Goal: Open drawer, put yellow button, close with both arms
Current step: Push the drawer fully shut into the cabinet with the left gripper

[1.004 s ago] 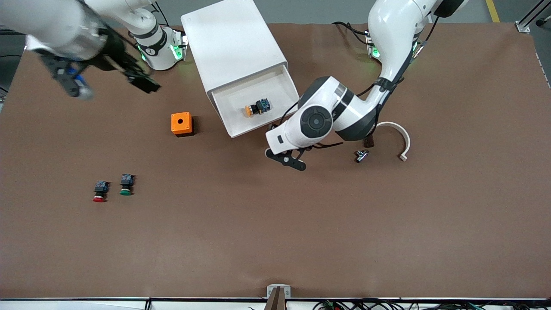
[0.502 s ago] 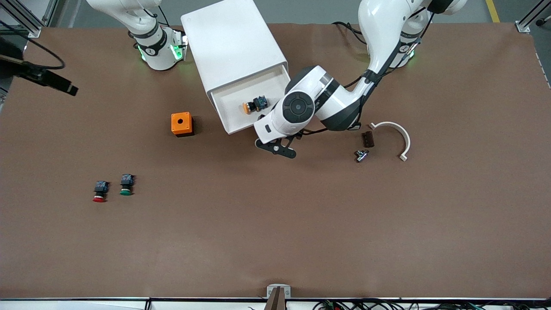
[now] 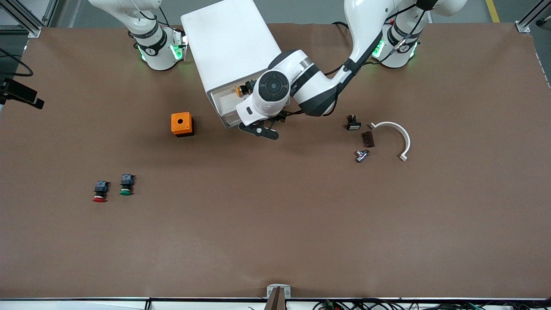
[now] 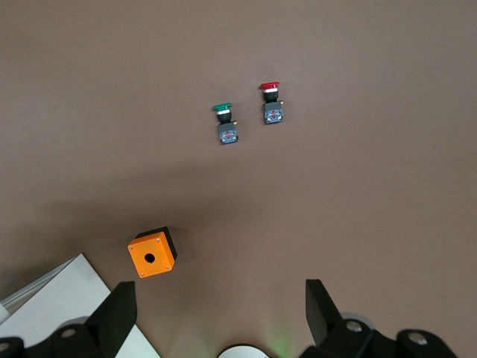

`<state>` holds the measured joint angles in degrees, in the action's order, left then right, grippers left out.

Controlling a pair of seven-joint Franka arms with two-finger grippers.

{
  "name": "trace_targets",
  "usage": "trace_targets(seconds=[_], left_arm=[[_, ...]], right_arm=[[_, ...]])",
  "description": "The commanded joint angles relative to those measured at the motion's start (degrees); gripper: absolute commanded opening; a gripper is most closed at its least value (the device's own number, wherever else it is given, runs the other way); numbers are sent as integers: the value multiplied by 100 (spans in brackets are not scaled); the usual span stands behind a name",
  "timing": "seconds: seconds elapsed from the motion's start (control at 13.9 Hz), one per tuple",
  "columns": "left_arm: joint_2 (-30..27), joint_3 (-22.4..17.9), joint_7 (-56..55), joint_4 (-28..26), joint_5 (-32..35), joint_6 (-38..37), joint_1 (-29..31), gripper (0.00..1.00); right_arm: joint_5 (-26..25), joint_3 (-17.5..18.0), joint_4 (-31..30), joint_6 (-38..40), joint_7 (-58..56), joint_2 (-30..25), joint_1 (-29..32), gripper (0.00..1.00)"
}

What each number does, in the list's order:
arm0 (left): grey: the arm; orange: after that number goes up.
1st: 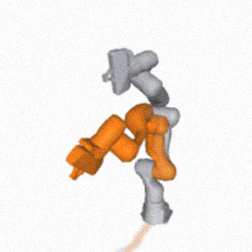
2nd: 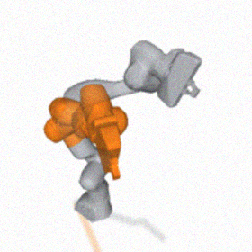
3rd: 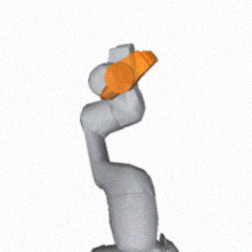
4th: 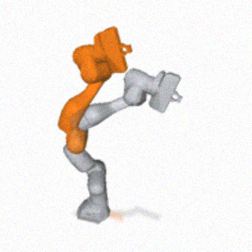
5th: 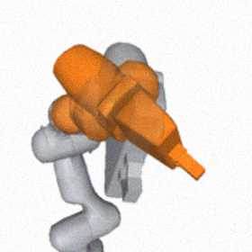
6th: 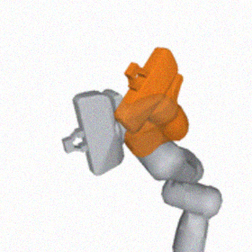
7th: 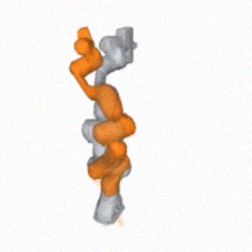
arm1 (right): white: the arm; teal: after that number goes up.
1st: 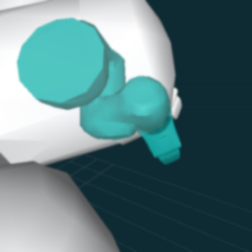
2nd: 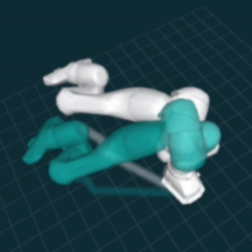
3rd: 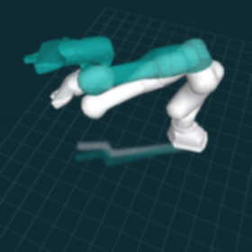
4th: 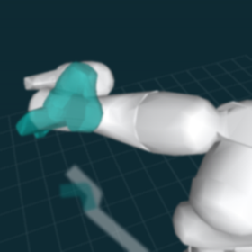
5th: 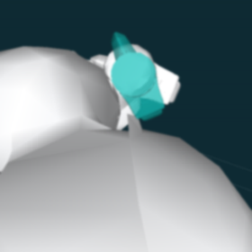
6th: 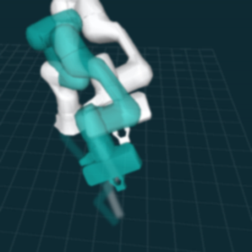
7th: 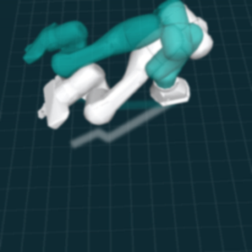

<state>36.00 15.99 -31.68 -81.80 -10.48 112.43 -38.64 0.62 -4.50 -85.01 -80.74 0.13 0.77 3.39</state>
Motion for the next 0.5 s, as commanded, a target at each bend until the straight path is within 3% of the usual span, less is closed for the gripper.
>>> trace_targets(seconds=[0.0,0.43], left_arm=[[-163,167,-189,-188,-33,86,-30,100],[-164,624,-751,-179,-33,191,-47,100]], right_arm=[[-115,125,-33,-56,-101,2,91,100],[-123,169,37,-170,258,46,-242,100]])
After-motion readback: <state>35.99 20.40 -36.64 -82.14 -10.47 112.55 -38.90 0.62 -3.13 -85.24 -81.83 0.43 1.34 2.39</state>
